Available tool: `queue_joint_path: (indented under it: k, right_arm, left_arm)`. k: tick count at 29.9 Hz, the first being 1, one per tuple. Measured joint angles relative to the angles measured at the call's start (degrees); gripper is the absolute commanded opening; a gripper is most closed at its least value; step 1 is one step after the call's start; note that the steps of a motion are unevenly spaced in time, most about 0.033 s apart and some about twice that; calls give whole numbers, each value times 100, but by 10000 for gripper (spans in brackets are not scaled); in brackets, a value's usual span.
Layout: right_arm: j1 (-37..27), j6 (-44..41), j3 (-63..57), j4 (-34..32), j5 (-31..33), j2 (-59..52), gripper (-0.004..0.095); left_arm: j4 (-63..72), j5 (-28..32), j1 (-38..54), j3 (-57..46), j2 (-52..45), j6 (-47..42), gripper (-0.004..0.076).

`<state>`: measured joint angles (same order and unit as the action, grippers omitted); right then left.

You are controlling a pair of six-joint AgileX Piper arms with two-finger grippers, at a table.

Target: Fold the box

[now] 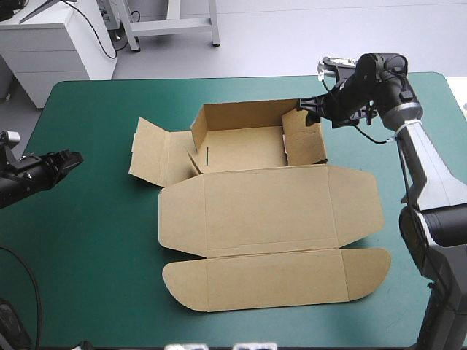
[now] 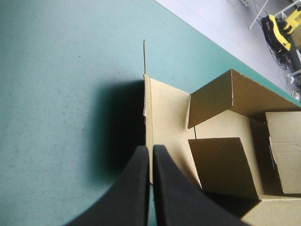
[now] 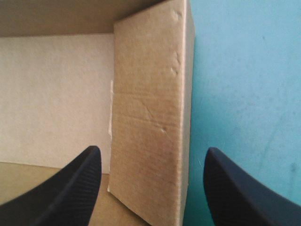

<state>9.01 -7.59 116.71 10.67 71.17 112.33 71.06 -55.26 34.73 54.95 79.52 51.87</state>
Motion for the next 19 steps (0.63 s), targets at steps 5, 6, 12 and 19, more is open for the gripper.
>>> queue_joint_path:
  k: [5,6,12,19]
  right_arm:
    - [0,2,-656,0,-6,63,585]
    - [0,2,-760,0,-12,95,585]
    - [0,82,-1016,177,-198,339,580]
    - [0,173,-1020,421,-246,583,424]
  left_arm:
    - [49,-12,0,0,0,0,8]
    - [49,-19,0,0,0,0,8]
    - [55,-10,0,0,0,0,8]
    - [55,9,0,0,0,0,8]
